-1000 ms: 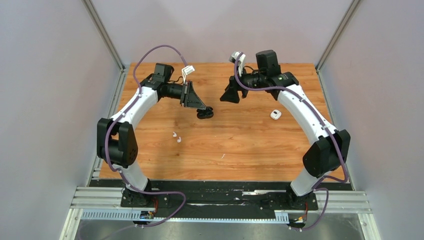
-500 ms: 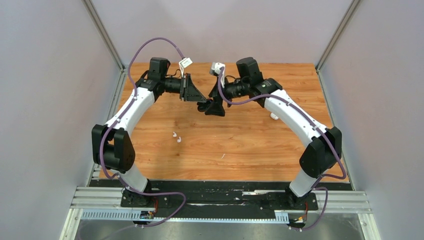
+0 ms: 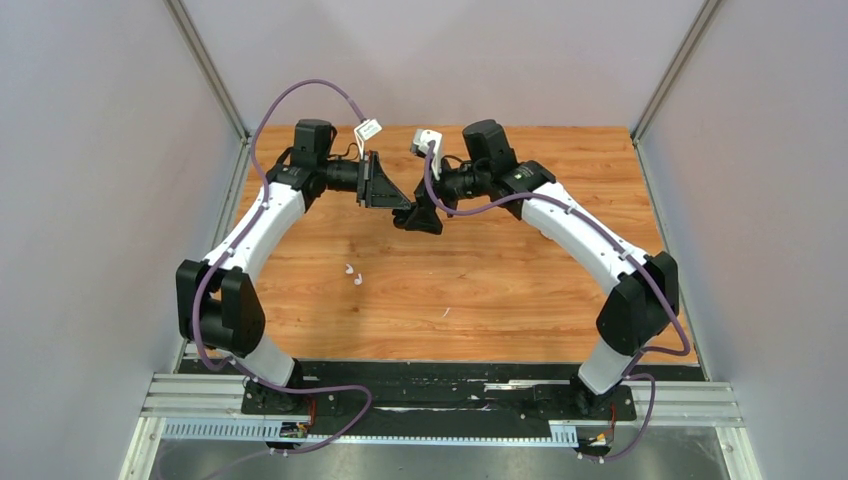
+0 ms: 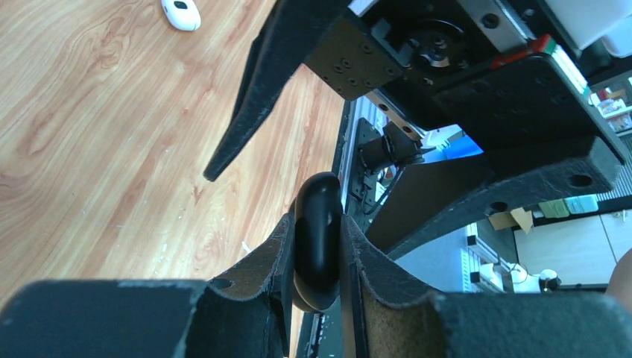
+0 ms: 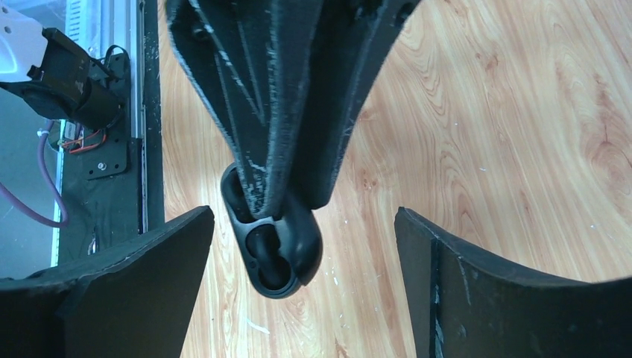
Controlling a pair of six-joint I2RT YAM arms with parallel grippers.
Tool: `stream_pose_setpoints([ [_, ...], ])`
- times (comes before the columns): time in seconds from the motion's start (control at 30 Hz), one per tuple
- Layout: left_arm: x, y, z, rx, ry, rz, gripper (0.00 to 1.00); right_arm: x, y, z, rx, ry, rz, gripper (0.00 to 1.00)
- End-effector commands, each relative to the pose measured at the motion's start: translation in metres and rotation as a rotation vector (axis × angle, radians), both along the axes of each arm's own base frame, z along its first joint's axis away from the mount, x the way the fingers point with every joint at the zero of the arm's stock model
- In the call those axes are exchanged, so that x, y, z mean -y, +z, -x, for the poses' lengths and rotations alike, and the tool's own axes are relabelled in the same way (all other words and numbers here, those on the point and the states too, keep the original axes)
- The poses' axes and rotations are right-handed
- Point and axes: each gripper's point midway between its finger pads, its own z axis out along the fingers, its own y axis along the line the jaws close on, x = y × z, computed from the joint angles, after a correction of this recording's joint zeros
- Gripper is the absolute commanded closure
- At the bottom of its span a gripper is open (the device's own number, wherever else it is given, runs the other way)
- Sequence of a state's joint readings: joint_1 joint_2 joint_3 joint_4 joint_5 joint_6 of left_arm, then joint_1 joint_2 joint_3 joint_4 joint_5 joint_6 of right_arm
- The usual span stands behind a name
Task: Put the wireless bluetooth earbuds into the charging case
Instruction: Close the charging case.
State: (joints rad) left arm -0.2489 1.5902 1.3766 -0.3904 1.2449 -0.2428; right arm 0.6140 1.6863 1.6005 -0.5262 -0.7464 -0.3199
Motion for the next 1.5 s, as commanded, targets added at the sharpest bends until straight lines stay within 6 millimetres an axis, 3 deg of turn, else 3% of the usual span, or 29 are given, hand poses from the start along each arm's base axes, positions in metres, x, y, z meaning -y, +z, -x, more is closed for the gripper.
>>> stream_pose_setpoints([
  [0.0,-0.001,0.021,0.013,0.079,-0.025,0.033,1.0,-0.007,0.015,-0.012,0.007,-0.038,-0.043,0.1],
  [0.33,-0.003,0.023,0.017,0.108,-0.033,0.031,1.0,-0.013,0.014,-0.019,-0.087,-0.105,-0.067,0.11],
  [0.73,-0.003,0.023,0.017,0.128,-0.028,0.027,1.0,0.004,0.005,-0.037,-0.249,-0.292,-0.078,0.2],
  [0.93,-0.003,0.021,0.016,0.123,-0.026,0.025,1.0,0.002,0.006,-0.029,-0.275,-0.265,-0.096,0.21],
  [1.1,-0.003,0.019,0.015,0.118,-0.02,0.021,1.0,-0.005,0.016,-0.008,-0.318,-0.132,-0.147,0.15],
  [1.47,-0.003,0.019,0.014,0.118,-0.017,0.022,1.0,-0.004,0.011,-0.006,-0.337,-0.144,-0.144,0.13],
])
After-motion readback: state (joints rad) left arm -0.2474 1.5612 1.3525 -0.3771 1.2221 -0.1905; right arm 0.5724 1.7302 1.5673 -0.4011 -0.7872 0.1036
